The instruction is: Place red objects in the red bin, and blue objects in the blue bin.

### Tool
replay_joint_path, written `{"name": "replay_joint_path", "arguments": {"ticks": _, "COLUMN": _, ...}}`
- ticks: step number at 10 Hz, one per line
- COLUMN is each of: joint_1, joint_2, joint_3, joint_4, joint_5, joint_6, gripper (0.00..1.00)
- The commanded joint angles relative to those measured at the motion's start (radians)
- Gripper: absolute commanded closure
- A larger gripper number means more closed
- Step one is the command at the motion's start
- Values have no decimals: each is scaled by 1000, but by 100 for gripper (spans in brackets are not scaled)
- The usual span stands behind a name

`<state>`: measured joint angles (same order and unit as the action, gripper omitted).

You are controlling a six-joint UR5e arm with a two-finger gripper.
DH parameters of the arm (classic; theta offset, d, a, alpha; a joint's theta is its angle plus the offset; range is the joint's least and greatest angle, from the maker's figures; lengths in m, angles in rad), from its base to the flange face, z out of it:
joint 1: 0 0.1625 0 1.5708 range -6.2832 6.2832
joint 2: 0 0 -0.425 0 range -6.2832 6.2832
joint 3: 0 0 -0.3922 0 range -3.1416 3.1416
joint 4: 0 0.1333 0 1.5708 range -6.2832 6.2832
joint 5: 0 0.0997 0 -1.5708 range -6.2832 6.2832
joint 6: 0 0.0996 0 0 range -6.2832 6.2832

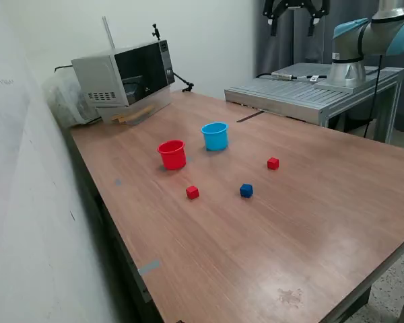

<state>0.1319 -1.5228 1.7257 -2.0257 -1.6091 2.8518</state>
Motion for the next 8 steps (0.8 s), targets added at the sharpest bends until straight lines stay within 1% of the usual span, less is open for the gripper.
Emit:
{"name": "replay_joint_path", "arguments": {"ticks": 1, "joint_1": 109, "joint_2": 194, "joint_3": -151, "joint_4": -7, "joint_5": 21, "joint_6": 47, "gripper": 0}}
{"name": "replay_joint_path", "arguments": {"ticks": 2, "joint_1": 109, "joint_2": 266, "joint_3": -173, "joint_4": -34, "joint_5": 23, "joint_6": 47, "gripper": 0}}
{"name": "replay_joint_path", "arguments": {"ticks": 4, "joint_1": 100, "joint_2": 389, "joint_3": -173, "joint_4": -167, "joint_5": 21, "joint_6": 47, "gripper": 0}}
{"name": "replay_joint_path", "arguments": {"ticks": 5, "joint_1": 83, "joint_2": 447, "joint_3": -175, "joint_4": -217, "joint_5": 21, "joint_6": 47, "gripper": 0}}
{"name": "replay_joint_path", "arguments": {"ticks": 6, "joint_1": 42, "joint_2": 528, "joint_3": -178, "joint_4": -261, "joint_5": 18, "joint_6": 49, "gripper": 0}}
{"name": "replay_joint_path", "arguments": {"ticks": 7, "joint_1": 23, "joint_2": 576, "joint_3": -185, "joint_4": -292, "joint_5": 11, "joint_6": 72, "gripper": 0}}
{"name": "replay_joint_path", "arguments": {"ticks": 8, "joint_1": 9, "joint_2": 610, "joint_3": -189, "joint_4": -313, "joint_5": 9, "joint_6": 131, "gripper": 0}}
